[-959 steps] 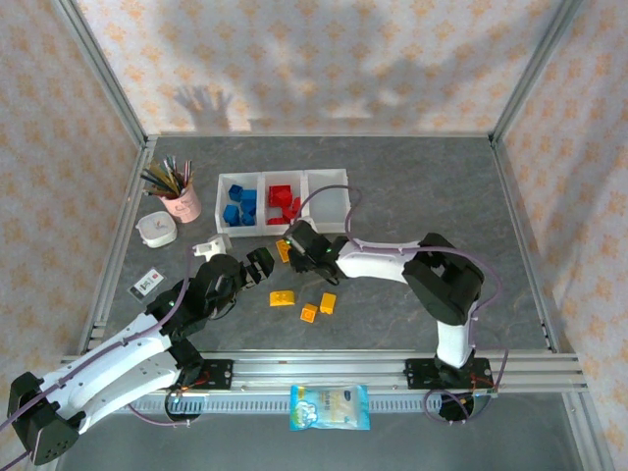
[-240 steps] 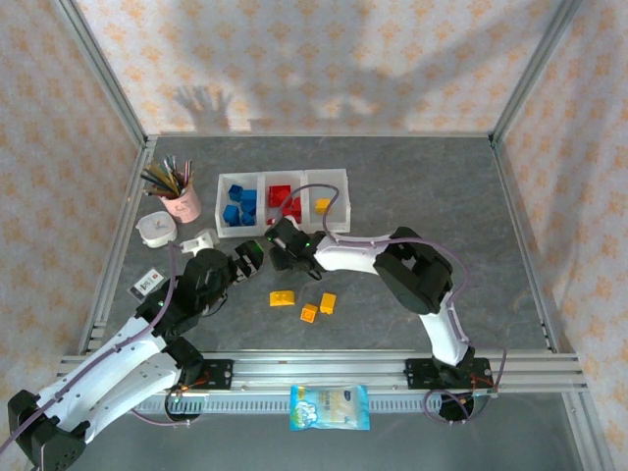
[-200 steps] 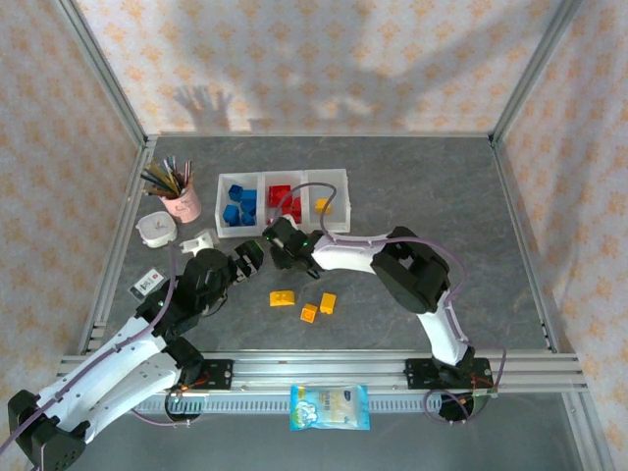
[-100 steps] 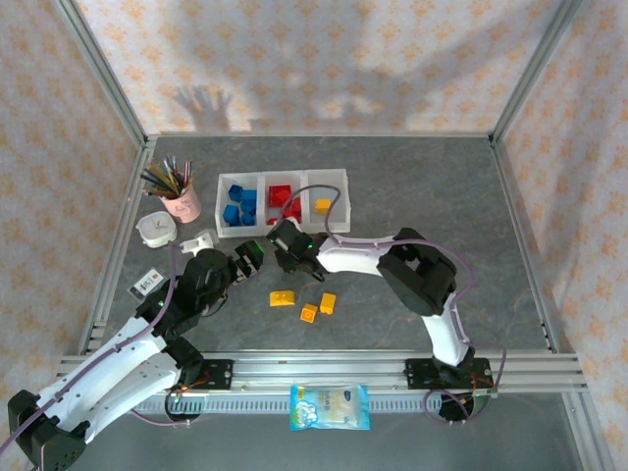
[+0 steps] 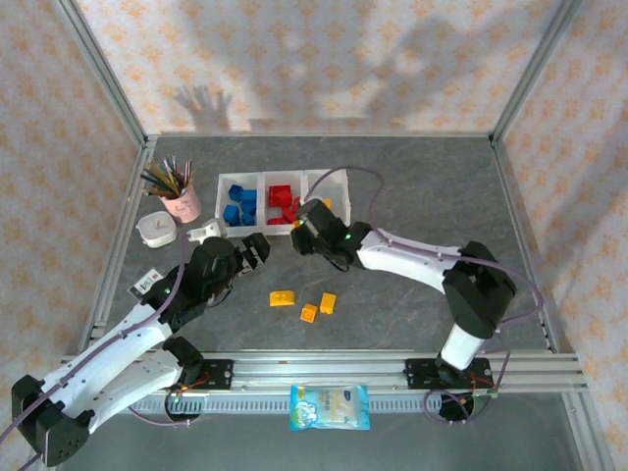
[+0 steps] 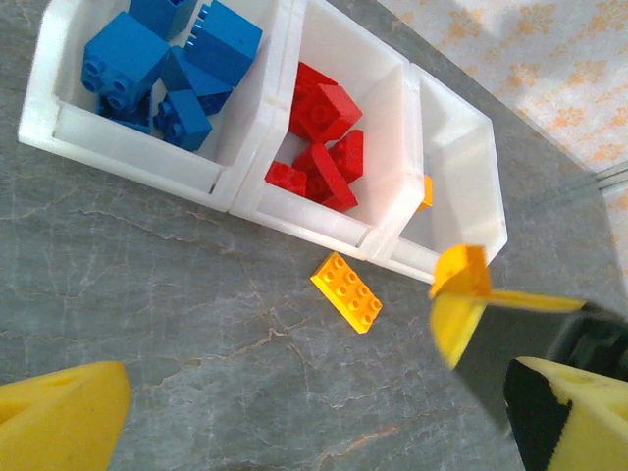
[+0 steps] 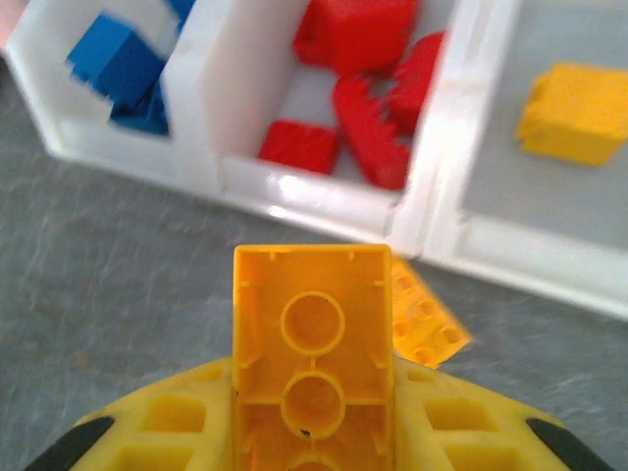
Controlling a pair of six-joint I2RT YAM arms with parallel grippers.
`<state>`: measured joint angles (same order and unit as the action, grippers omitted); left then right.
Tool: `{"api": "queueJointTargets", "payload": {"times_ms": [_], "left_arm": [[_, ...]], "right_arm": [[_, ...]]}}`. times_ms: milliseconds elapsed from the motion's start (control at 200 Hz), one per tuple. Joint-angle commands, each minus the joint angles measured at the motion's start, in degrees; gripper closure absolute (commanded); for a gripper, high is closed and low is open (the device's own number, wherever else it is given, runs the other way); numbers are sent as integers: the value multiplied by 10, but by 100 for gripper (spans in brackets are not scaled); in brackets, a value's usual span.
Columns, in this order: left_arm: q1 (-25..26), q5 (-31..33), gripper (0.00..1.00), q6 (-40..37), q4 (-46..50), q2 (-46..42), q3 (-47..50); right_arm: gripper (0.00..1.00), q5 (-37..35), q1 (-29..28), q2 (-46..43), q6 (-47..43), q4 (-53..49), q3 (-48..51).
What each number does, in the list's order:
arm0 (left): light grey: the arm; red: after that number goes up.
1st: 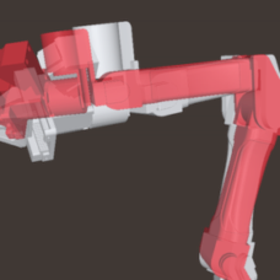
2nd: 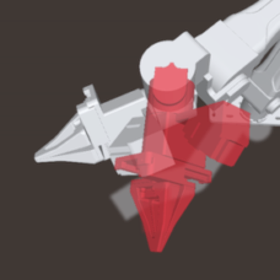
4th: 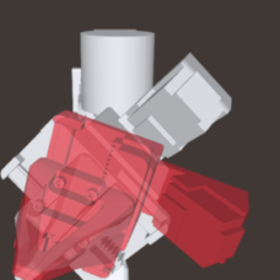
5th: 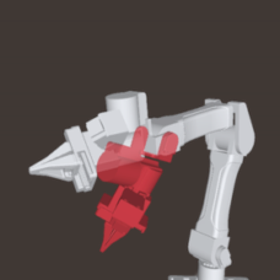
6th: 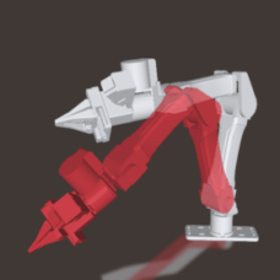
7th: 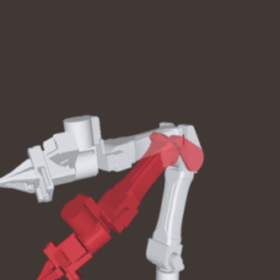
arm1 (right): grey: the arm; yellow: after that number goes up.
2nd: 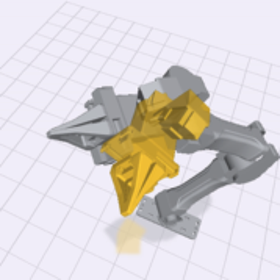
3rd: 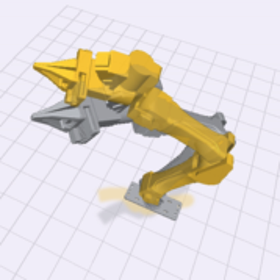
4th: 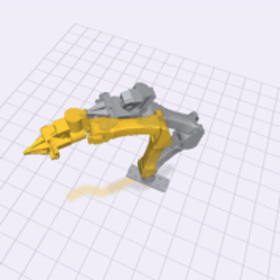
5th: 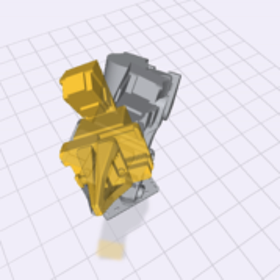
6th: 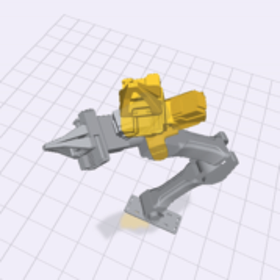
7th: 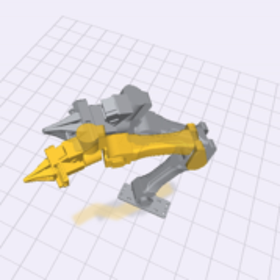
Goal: Sort the legos into containers by color
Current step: Place the lego in the container.
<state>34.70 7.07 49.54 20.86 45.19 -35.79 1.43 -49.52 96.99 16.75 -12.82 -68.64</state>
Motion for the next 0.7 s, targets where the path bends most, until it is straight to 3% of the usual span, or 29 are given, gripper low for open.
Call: {"api": "queueJointTargets", "payload": {"times_ms": [0,115,255,591,696], "left_arm": [[-8,-17,1,-24,-37,24,-25],[-8,-29,1,-30,-62,57,-37],[-9,-35,1,-37,-85,93,-54],[-13,-44,1,-46,-115,143,-71],[-14,-46,1,-48,-116,146,-71]], "right_arm": [[73,-22,39,3,9,-38,-35],[73,-33,76,31,7,-26,-58],[74,12,117,93,1,-5,-103],[74,-28,142,234,-23,-23,-245],[68,-43,142,250,-25,-34,-267]]}}
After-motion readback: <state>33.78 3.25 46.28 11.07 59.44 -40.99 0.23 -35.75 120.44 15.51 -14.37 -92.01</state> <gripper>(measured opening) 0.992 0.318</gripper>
